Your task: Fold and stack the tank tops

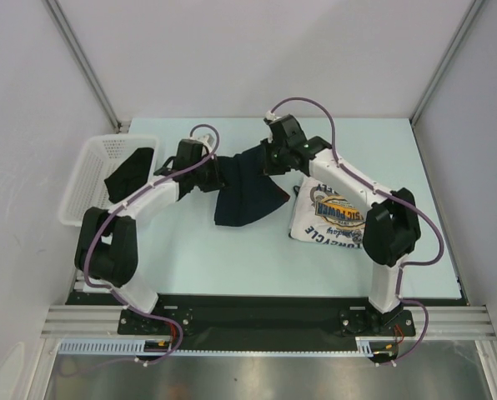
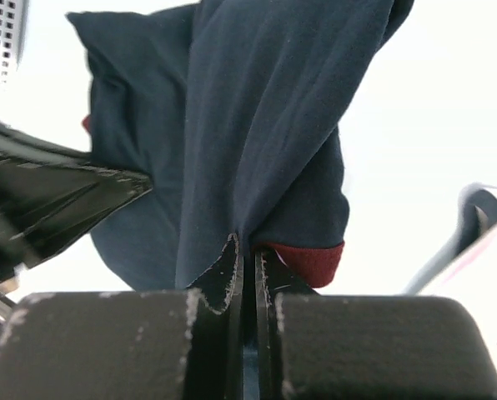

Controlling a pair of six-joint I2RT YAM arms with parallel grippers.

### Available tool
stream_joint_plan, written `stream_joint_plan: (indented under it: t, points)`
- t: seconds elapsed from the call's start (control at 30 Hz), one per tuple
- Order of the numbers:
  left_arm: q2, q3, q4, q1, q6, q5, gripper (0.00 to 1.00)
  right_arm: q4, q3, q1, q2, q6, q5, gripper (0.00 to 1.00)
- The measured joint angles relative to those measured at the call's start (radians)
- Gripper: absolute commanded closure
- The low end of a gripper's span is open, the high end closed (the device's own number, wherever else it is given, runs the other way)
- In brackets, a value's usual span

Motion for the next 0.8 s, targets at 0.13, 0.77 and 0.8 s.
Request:
stream_joint_plan:
  t: [0.13, 0.77, 0.8]
  points:
    - [-0.018, 0.033, -0.008, -0.034, -0.01, 0.006, 1.0, -0.021, -0.047, -0.025, -0.035, 0.006, 0.021, 1.0]
    - [0.241, 0.335, 0.058, -0.391, -0.096, 0.043, 1.0, -0.067, -0.614, -0.417, -0.642, 0.042, 0.049, 1.0]
    - [0.268, 0.36, 0.06, -0.403, -0.098, 0.045, 1.0, -0.072, -0.629, -0.434, -0.655, 0.041, 0.048, 1.0]
